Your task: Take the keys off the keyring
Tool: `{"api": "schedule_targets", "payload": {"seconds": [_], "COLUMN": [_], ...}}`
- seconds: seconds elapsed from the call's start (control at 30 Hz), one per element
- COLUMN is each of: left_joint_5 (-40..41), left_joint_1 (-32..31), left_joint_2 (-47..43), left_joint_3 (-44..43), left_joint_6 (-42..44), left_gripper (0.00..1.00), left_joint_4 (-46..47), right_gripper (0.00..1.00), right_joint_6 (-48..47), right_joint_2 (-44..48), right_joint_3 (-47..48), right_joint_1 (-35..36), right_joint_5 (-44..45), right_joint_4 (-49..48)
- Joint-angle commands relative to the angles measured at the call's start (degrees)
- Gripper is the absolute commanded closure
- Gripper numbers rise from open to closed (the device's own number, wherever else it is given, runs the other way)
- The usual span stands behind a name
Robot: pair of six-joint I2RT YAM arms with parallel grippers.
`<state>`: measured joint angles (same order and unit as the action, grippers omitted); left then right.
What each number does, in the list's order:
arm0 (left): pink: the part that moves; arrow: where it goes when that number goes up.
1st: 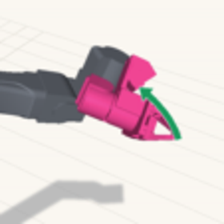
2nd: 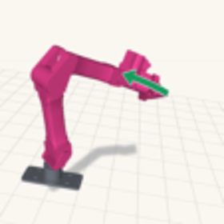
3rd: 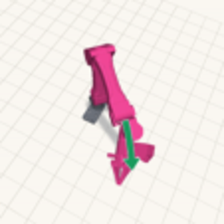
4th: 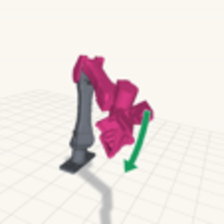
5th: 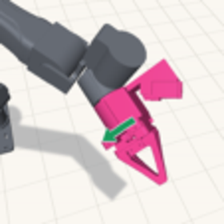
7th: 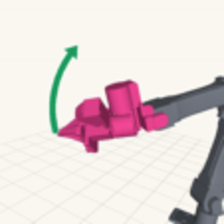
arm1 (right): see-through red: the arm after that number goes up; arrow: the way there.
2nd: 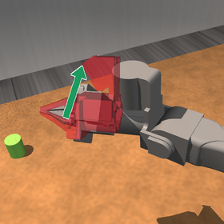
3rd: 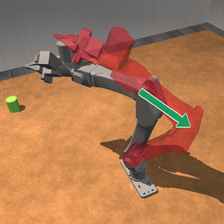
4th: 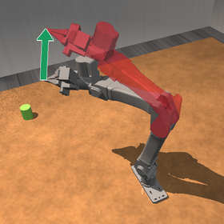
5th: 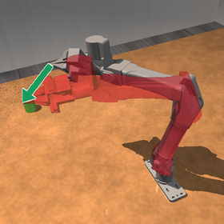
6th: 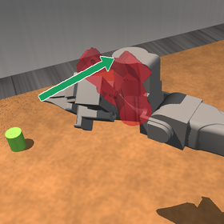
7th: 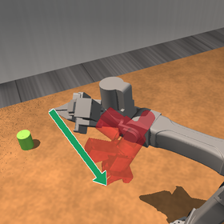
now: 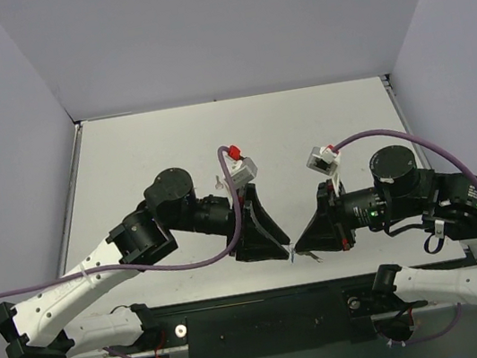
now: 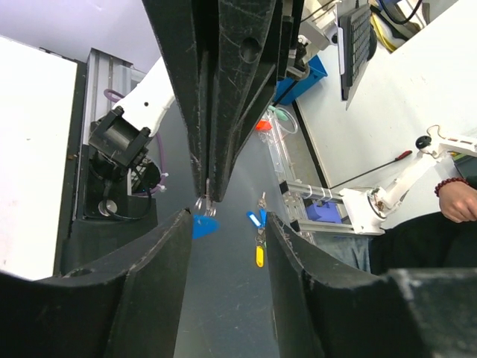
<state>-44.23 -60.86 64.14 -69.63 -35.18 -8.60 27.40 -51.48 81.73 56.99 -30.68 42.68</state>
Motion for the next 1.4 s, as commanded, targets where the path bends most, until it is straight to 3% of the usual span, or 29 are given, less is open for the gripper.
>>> {"api": "schedule_targets", "payload": {"seconds": [0.0,0.23,0.4,0.63,0.7,0.8,0.87,1.23,1.37], "left_joint_5": [2.83,3.1,1.43,-2.09,-2.0,-1.83,-1.04,7.39,10.65], "left_joint_1": [0.3,0.57,0.57,0.22,0.22,0.13,0.13,-0.14,-0.14], "left_joint_2": [-1.03,-0.68,0.19,0.37,0.37,0.37,0.2,-2.61,-4.54], "left_joint_3": [-2.45,-2.09,-2.01,0.37,0.46,0.37,0.45,3.08,7.21], "left_joint_6": [2.22,1.78,1.17,-1.29,-1.47,-1.56,-1.3,-3.22,-7.61], "left_gripper": [0.46,0.46,0.57,0.6,0.66,0.92,1.0,1.0,1.0], "left_joint_4": [-0.01,0.69,2.09,6.22,6.75,6.67,6.23,5.96,12.97], "right_gripper": [1.0,1.0,1.0,1.0,1.0,1.0,1.0,1.0,1.0], "right_joint_6": [0.73,0.9,0.82,0.99,1.08,1.17,1.25,2.05,2.75], "right_joint_2": [0.07,0.07,0.42,-0.02,-0.02,-0.02,0.07,1.04,1.3], "right_joint_3": [0.88,1.06,1.23,0.97,0.97,0.97,0.88,-0.7,-2.01], "right_joint_1": [0.05,0.14,0.05,0.14,0.14,0.14,0.14,0.05,0.14], "right_joint_5": [-1.23,-1.49,-0.88,-0.44,-0.52,-0.44,-0.26,3.86,7.47], "right_joint_4": [-2.95,-3.3,-3.39,-4.18,-4.27,-4.27,-4.44,-5.58,-6.46]}}
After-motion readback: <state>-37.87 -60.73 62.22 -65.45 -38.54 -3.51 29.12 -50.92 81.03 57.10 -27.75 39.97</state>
